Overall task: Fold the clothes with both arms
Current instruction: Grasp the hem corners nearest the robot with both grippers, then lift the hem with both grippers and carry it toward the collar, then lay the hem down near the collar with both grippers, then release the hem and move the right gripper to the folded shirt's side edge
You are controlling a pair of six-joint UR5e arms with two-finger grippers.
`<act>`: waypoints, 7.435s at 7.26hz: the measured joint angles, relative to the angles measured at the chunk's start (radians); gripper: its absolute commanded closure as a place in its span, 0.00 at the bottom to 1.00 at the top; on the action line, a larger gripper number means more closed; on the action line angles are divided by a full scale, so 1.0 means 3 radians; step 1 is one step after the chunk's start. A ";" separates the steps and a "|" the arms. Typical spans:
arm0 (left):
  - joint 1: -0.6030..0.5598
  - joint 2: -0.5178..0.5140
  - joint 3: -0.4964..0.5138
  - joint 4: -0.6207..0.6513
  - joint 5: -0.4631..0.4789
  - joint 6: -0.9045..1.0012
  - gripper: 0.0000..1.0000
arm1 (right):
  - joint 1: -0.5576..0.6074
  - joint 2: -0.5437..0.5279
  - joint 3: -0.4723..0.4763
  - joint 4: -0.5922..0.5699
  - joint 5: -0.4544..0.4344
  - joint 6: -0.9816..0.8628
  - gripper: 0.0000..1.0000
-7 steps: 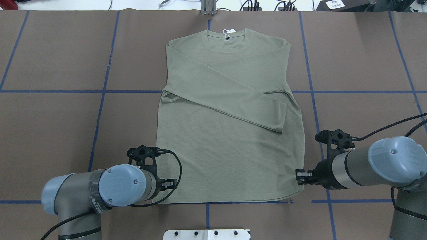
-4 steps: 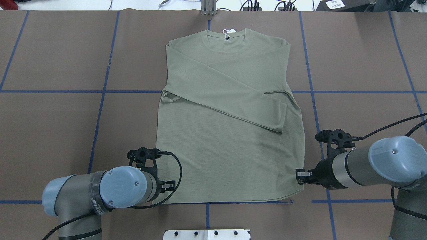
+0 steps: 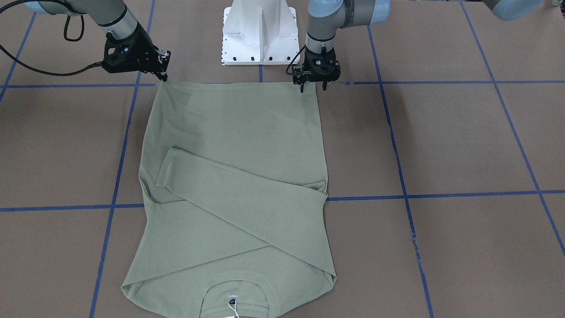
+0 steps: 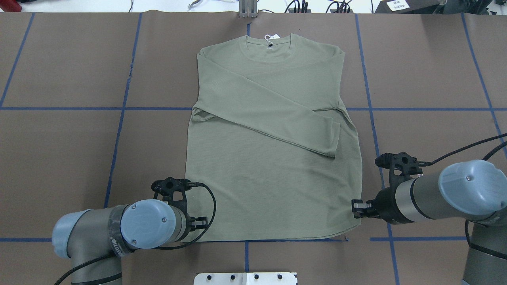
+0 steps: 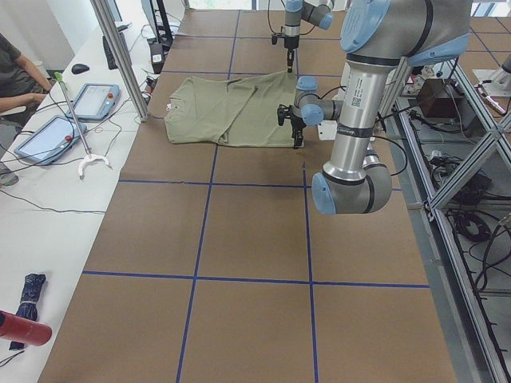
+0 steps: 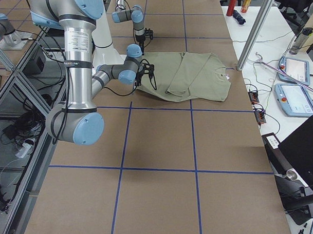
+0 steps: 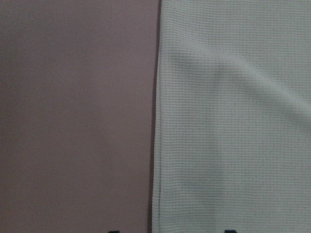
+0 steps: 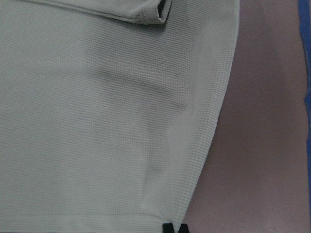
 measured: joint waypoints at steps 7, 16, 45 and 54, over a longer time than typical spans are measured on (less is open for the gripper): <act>0.0085 -0.0003 0.0007 0.0001 -0.0020 0.0000 0.49 | 0.0028 0.0000 0.0027 -0.0002 0.0010 0.0000 1.00; 0.0112 -0.0002 -0.0389 0.0245 -0.0072 -0.0065 1.00 | 0.0199 -0.0022 0.0067 -0.0007 0.0270 -0.0009 1.00; -0.1728 -0.1033 0.1766 -0.1047 -0.0360 0.1187 1.00 | 0.1878 0.1886 -0.2437 -0.0012 0.0986 -0.0686 1.00; -0.1727 -0.1095 0.1828 -0.1079 -0.0307 0.1186 0.15 | 0.1843 0.1896 -0.2473 -0.0004 0.0938 -0.0814 0.00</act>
